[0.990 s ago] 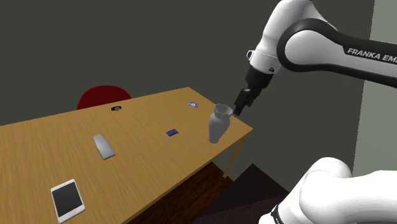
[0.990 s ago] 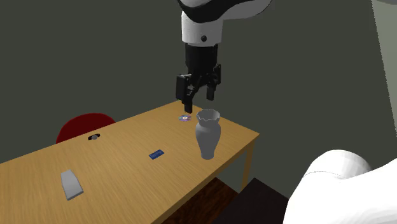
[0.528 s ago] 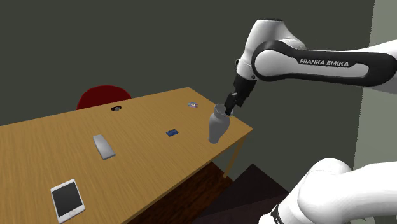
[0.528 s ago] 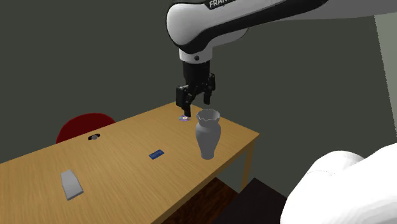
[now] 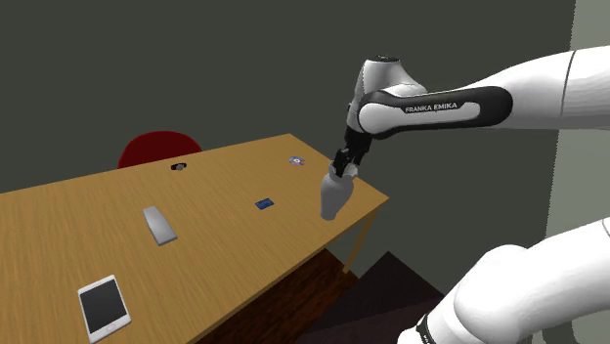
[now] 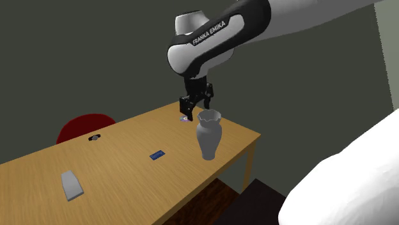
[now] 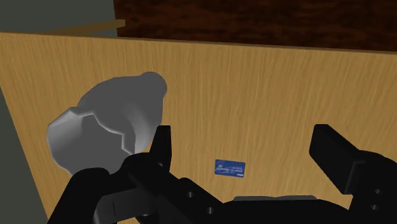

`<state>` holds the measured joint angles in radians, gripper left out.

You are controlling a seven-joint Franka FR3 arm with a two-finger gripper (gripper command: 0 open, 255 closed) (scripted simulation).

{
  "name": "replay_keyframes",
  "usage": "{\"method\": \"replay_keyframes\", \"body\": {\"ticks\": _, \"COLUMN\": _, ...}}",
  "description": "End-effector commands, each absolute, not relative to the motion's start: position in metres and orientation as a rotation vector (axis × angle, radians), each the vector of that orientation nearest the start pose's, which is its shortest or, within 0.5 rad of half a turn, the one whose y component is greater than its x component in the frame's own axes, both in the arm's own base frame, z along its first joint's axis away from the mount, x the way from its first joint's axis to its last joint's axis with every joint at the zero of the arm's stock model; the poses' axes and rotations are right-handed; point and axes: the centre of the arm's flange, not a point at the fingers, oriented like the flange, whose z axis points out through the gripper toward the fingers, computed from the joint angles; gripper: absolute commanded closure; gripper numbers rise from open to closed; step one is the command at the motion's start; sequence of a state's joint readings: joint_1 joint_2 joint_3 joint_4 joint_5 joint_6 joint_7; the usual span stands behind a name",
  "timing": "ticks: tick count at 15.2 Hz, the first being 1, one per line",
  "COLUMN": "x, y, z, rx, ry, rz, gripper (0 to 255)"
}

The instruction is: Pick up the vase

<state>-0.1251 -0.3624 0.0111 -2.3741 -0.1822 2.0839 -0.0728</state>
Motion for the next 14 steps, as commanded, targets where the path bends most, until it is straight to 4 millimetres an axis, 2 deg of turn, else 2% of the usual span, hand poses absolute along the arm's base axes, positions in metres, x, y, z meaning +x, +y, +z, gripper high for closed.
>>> {"method": "replay_keyframes", "body": {"ticks": 1, "x": 0.456, "y": -0.071, "z": 0.456, "rx": -3.329, "ry": -0.058, "rz": -0.091, "gripper": 0}}
{"method": "replay_keyframes", "body": {"ticks": 14, "x": 0.558, "y": -0.166, "z": 0.367, "rx": -3.441, "ry": 0.032, "rz": -0.068, "gripper": 0}}
